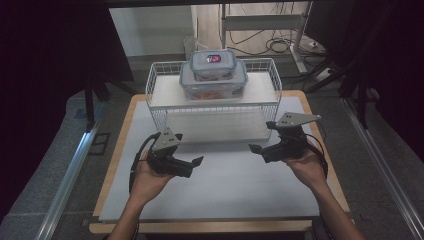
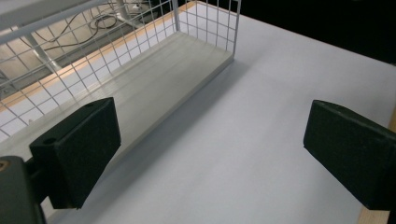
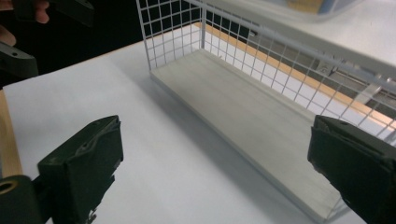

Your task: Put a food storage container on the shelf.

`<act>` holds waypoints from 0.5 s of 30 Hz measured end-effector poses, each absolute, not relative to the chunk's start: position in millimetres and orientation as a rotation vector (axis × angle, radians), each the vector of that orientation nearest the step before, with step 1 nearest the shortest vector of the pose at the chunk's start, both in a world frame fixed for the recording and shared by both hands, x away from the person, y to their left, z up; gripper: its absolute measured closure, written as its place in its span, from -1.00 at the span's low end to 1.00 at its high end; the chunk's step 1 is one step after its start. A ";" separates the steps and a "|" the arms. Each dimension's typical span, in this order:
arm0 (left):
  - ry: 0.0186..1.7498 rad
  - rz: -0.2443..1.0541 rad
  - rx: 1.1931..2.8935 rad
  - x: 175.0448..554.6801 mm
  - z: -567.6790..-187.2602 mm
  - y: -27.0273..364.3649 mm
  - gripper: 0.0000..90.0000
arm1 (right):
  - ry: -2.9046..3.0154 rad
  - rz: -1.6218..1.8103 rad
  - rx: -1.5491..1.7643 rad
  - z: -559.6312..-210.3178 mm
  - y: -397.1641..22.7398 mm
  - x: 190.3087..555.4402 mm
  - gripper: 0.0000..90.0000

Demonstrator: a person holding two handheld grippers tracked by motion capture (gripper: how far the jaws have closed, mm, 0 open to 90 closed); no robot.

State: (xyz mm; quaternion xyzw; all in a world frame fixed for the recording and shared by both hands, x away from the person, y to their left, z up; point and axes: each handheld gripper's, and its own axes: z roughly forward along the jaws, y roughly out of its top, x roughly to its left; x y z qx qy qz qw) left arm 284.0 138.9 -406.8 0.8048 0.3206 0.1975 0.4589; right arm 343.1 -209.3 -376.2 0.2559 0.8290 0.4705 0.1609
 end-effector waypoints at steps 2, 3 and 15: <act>0.793 0.491 1.980 281.7 -410.4 139.9 -0.92 | 2.373 1.338 0.740 -379.8 -211.7 341.8 -1.00; 0.795 0.496 1.979 280.2 -412.7 140.6 -0.92 | 2.375 1.339 0.742 -382.0 -213.1 340.9 -1.00; 0.831 0.506 1.929 263.0 -438.3 151.3 -0.95 | 2.358 1.329 0.740 -400.4 -225.0 325.1 -1.00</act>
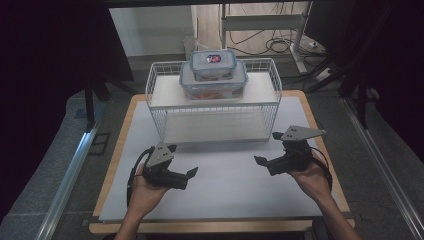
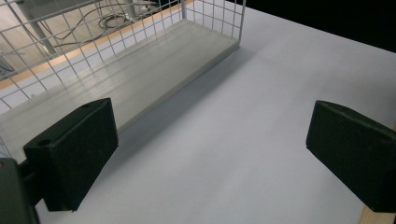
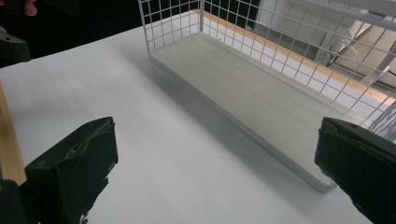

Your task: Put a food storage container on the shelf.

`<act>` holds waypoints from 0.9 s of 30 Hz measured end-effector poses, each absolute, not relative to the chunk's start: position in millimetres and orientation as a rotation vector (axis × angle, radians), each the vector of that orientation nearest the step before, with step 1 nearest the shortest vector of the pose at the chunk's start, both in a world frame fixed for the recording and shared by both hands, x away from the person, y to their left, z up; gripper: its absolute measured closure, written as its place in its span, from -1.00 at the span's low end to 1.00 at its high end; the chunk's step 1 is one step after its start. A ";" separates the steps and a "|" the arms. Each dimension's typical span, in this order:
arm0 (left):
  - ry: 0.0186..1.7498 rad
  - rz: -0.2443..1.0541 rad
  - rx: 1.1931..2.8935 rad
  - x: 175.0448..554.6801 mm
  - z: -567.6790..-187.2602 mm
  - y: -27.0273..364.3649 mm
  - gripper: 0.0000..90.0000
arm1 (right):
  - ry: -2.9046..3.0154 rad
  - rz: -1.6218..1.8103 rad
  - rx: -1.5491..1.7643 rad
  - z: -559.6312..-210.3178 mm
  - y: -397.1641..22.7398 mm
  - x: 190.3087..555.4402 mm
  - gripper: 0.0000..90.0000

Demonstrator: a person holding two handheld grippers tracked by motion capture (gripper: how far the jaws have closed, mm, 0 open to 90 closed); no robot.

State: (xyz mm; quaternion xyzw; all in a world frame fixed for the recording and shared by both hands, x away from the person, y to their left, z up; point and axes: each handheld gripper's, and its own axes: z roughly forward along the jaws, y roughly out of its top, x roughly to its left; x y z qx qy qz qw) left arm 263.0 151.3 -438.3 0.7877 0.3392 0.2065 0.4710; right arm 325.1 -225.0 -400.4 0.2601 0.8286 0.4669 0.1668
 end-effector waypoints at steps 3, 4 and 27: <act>0.835 0.507 1.923 258.8 -442.4 153.6 -0.95 | 2.359 1.329 0.745 -404.1 -227.7 320.1 -1.00; 0.838 0.510 1.924 257.1 -444.1 154.4 -0.95 | 2.358 1.327 0.747 -405.5 -228.4 318.7 -1.00; 0.940 0.546 1.886 226.6 -477.3 182.0 -0.96 | 2.334 1.254 0.812 -446.5 -250.0 295.8 -1.00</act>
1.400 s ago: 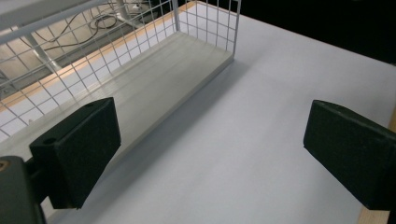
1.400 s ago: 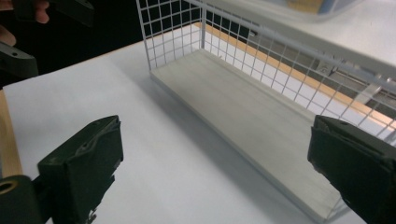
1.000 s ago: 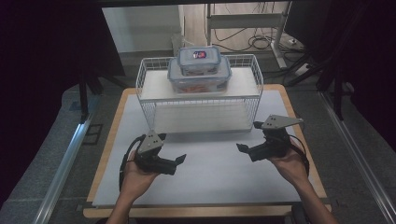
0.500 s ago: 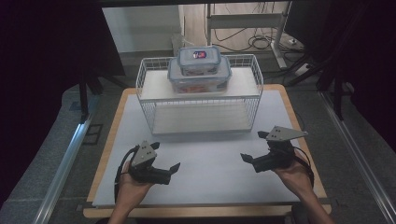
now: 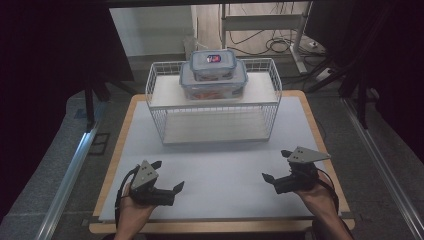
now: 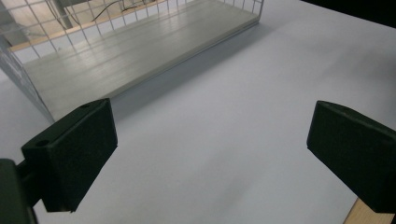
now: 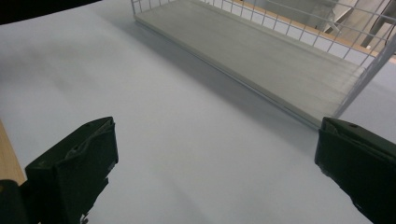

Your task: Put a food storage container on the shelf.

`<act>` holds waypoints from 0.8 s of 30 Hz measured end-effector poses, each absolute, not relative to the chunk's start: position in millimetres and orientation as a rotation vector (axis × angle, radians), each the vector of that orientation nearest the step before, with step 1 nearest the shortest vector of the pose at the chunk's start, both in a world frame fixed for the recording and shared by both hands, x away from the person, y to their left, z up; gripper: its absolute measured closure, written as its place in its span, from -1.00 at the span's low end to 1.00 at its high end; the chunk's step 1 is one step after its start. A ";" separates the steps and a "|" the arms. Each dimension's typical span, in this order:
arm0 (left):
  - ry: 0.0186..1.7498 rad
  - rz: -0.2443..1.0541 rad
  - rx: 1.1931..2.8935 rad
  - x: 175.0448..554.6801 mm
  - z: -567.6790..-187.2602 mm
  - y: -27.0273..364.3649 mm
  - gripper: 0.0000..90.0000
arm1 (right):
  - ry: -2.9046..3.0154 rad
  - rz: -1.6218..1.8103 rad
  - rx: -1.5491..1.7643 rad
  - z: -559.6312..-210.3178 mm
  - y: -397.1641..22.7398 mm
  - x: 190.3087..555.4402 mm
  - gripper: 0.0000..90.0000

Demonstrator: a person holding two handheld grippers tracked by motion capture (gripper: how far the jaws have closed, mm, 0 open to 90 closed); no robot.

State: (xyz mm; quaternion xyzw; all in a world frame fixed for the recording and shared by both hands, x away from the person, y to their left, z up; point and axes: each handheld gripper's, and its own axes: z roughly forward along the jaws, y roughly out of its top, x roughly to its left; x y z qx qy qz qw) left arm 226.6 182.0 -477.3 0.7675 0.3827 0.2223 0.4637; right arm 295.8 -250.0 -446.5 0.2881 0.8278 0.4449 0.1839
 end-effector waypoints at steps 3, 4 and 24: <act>0.951 0.558 1.900 224.1 -482.1 183.8 -0.96 | 2.325 1.241 0.819 -450.1 -253.9 293.7 -1.00; 0.955 0.567 1.905 222.9 -484.0 184.5 -0.96 | 2.319 1.233 0.820 -451.5 -255.5 292.8 -1.00; 1.027 0.597 1.971 216.6 -512.9 193.1 -0.98 | 2.334 1.098 0.904 -487.9 -277.8 285.6 -1.00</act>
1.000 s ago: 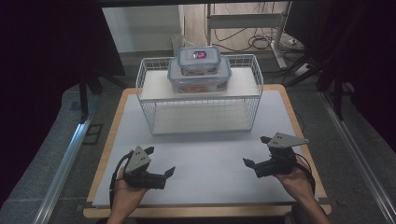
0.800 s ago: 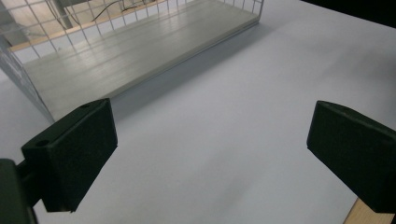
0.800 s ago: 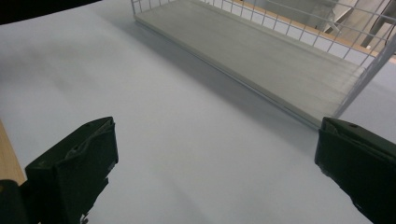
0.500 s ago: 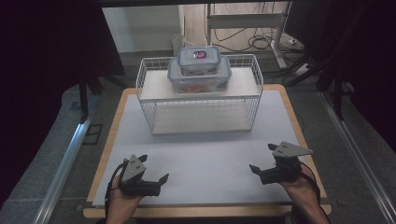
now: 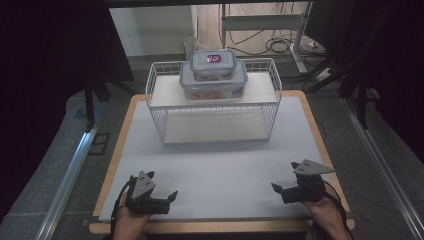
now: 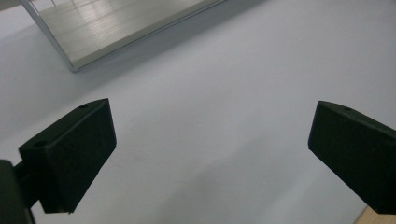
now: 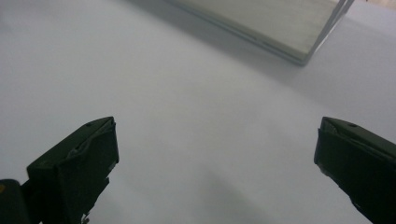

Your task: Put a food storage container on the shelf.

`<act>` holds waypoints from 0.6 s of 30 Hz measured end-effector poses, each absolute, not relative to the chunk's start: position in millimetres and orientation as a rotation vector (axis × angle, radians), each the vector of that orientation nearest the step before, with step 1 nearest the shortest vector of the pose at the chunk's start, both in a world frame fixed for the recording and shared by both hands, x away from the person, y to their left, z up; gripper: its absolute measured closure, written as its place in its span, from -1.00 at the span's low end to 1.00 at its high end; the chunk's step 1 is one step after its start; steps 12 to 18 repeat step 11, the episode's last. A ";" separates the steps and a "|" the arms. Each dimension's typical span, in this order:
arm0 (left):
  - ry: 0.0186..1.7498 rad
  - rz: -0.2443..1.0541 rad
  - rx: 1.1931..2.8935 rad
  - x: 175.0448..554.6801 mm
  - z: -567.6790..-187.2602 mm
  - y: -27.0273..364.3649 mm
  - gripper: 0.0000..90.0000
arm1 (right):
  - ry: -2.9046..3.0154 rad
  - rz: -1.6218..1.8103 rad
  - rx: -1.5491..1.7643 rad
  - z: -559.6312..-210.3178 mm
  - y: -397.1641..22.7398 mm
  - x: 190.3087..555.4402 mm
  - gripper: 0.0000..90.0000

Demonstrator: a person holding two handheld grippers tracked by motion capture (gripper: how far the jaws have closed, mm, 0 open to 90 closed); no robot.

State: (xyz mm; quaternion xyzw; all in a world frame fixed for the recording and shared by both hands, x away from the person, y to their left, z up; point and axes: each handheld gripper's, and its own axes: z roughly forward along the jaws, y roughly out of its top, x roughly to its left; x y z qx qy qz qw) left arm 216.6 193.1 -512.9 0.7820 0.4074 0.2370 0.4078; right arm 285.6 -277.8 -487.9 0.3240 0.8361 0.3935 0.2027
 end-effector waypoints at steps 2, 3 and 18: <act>1.029 0.600 1.981 217.6 -517.1 193.3 -0.98 | 2.341 1.056 0.902 -491.8 -278.4 286.1 -1.00; 1.034 0.597 1.985 218.3 -519.0 193.6 -0.98 | 2.343 1.054 0.906 -492.8 -278.7 286.8 -1.00; 1.057 0.578 1.984 221.2 -522.9 196.2 -0.99 | 2.352 1.056 0.933 -495.0 -280.4 288.7 -1.00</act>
